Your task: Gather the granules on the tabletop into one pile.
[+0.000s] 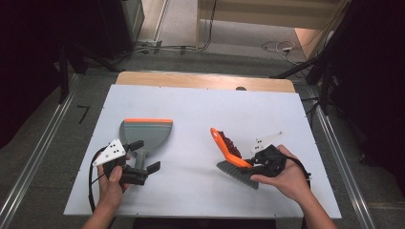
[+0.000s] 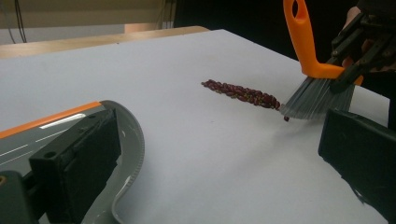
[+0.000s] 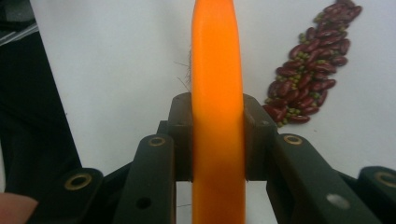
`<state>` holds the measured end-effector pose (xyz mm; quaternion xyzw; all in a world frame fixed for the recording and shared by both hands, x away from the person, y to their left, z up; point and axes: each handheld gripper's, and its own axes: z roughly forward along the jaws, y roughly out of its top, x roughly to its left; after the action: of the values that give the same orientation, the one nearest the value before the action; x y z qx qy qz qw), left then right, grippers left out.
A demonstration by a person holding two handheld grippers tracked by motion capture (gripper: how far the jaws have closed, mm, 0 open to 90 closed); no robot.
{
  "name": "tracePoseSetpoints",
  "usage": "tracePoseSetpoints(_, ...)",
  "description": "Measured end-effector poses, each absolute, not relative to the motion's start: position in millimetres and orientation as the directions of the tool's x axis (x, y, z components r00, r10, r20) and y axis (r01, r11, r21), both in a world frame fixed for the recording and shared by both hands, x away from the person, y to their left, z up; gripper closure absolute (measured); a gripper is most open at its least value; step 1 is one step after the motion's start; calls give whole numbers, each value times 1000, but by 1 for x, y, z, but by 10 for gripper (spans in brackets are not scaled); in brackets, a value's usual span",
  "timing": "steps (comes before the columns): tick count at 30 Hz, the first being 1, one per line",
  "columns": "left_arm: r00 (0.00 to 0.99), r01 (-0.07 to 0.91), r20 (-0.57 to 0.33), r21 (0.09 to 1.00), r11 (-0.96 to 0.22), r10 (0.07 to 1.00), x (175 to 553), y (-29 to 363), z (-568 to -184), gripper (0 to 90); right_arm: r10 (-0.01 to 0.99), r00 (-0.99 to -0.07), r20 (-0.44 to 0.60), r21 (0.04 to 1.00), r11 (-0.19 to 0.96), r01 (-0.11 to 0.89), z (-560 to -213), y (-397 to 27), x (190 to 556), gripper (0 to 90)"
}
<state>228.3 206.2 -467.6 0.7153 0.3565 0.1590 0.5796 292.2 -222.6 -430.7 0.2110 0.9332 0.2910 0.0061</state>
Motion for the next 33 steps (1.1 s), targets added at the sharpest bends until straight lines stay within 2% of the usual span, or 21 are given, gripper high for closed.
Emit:
tracePoseSetpoints(6, 692, 328, -188, 942, -72, 697, 229, 207, -468, 0, 346, -929, 132, 544, 758, 359, -437, -219, 288, 689)
tracePoseSetpoints(10, 695, 327, -186, 942, -75, 695, 228, 206, -468, 0, 310, -945, 103, 510, 799, 318, -445, -216, 291, 690)
tracePoseSetpoints(22, 694, 328, -189, 942, -72, 694, 228, 206, -468, 0, 286, -956, 62, 451, 847, 283, -443, -210, 326, 686)
tracePoseSetpoints(33, 694, 327, -192, 943, -67, 694, 227, 205, -467, 0, 235, -971, 43, 444, 866, 229, -444, -204, 352, 682)
